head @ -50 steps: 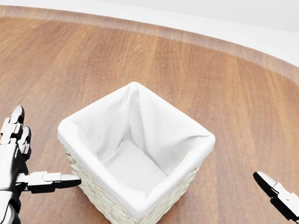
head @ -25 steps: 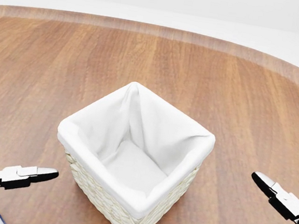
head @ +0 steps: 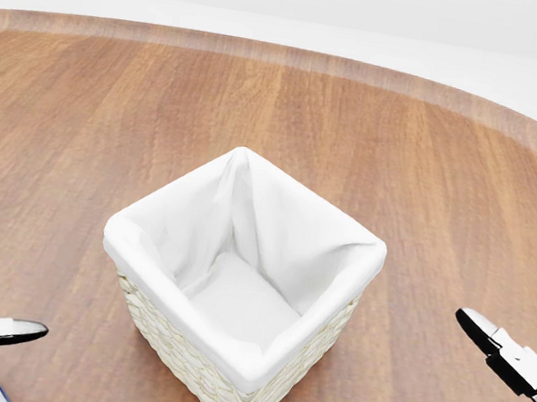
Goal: Pick up the alphabet soup and the cream cheese box, and put them in the basket.
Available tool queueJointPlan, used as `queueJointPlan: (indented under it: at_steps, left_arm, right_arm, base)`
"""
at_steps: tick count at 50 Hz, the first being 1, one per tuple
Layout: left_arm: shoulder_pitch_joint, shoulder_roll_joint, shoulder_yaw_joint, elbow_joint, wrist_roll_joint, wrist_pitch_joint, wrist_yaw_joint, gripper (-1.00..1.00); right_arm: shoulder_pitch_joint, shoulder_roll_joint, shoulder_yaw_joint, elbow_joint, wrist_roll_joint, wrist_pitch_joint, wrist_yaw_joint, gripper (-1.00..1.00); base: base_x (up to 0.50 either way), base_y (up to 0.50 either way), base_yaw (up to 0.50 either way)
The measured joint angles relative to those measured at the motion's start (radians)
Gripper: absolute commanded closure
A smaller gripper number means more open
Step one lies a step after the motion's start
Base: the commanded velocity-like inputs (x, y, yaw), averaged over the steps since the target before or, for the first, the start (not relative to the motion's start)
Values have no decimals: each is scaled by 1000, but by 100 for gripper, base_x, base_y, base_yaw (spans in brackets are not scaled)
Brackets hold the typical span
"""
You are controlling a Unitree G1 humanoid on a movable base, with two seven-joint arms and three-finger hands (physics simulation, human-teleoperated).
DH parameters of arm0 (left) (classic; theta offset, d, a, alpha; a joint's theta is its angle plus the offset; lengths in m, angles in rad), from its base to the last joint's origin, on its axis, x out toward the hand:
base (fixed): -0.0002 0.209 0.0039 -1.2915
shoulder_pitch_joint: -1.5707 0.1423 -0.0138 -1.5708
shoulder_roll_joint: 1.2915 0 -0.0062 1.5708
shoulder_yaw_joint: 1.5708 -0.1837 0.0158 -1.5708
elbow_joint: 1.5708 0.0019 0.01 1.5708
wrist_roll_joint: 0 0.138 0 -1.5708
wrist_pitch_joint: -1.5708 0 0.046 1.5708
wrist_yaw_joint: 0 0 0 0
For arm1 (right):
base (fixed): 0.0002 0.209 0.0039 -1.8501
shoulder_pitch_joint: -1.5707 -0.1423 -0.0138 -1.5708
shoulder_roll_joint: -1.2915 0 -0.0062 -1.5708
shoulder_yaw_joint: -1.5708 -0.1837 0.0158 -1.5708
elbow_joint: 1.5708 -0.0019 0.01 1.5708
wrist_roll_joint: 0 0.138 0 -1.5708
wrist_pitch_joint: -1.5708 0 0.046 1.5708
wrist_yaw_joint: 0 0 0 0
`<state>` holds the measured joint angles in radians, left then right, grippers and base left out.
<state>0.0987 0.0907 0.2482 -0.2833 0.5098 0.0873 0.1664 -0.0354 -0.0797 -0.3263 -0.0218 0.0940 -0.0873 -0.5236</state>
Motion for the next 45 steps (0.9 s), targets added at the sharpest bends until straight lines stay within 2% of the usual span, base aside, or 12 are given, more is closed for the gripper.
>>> queueJointPlan:
  at_steps: [11, 16, 21, 29, 39, 45]
  left_arm:
    - [15, 16, 36, -148, 228, -1, -115, -100]
    - [31, 12, 36, -168, 357, -15, -131, -100]
    - [42, 3, 32, -169, 446, -14, -133, -100]
    - [49, -4, 24, -189, 524, -1, -148, -100]
    - [53, -6, 12, -198, 604, -6, -148, -100]
    - [62, -8, 3, -204, 625, -22, -148, -100]
  right_arm:
    - [4, 2, -3, -14, 0, 0, 0, -100]
    - [6, 3, -4, -18, 1, 0, 0, -100]
    - [7, 3, -5, -19, 1, 0, 0, -100]
    - [7, 4, -6, -20, 1, 0, 0, -100]
    - [7, 3, -6, -20, 1, 0, 0, -100]
    - [6, 3, -5, -20, 0, 0, 0, -100]
  base:
    - [0, 0, 0]
    - [0, 0, 0]
    - [0, 0, 0]
    - [0, 0, 0]
    - [0, 0, 0]
    - [0, 0, 0]
